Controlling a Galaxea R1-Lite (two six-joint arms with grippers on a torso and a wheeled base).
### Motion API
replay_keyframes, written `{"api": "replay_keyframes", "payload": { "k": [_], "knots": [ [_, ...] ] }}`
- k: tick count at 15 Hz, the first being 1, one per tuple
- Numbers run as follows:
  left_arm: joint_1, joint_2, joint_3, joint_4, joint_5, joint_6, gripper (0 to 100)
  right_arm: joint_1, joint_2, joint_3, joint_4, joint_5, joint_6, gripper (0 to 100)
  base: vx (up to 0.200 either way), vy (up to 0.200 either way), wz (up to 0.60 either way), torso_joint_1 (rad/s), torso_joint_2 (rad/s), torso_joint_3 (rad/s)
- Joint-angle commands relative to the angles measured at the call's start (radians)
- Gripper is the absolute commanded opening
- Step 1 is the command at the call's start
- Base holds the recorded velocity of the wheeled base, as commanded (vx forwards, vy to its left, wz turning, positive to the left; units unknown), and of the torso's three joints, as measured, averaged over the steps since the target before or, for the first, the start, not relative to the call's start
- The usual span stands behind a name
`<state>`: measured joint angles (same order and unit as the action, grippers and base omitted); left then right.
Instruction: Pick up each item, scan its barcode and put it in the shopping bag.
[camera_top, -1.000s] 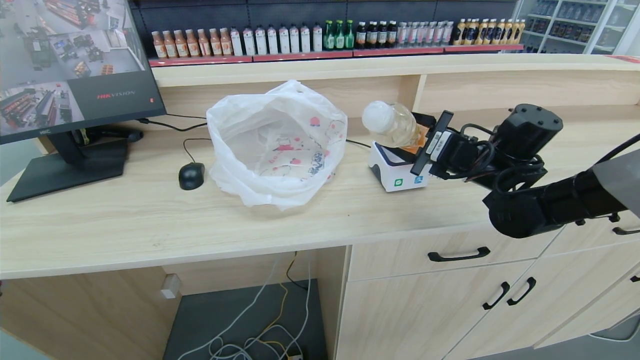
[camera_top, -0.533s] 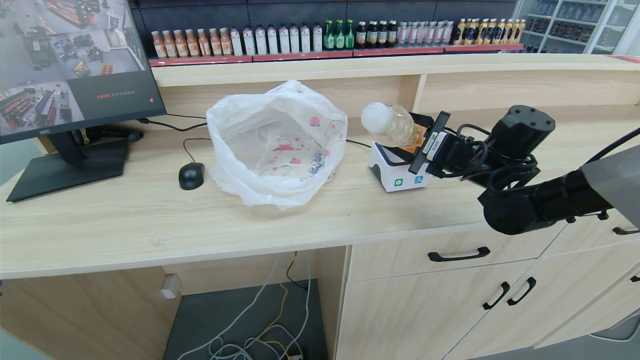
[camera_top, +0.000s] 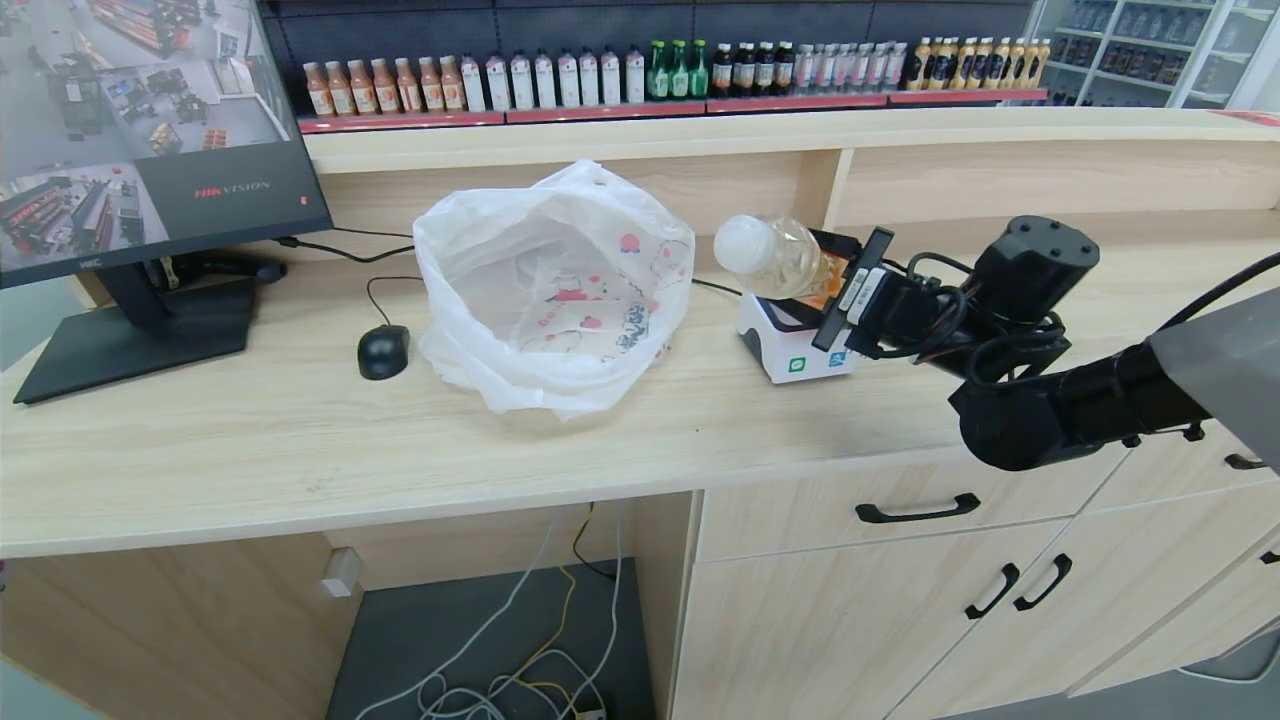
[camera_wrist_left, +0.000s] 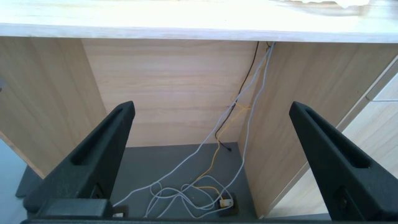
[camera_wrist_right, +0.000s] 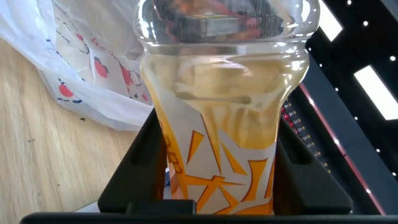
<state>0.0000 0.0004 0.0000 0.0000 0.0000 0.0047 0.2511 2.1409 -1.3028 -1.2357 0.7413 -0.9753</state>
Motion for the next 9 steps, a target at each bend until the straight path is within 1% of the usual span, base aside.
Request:
{"api": "replay_keyframes", "payload": {
  "k": [1, 9],
  "knots": [
    [0.0, 0.0, 0.0, 0.0, 0.0, 0.0, 100, 0.002, 0.001, -0.003, 0.001, 0.001, 0.0, 0, 0.0, 0.0, 0.0, 0.0, 0.0, 0.0],
    [0.0, 0.0, 0.0, 0.0, 0.0, 0.0, 100, 0.011, -0.021, 0.0, 0.001, -0.01, 0.012, 0, 0.0, 0.0, 0.0, 0.0, 0.0, 0.0]
  ]
}}
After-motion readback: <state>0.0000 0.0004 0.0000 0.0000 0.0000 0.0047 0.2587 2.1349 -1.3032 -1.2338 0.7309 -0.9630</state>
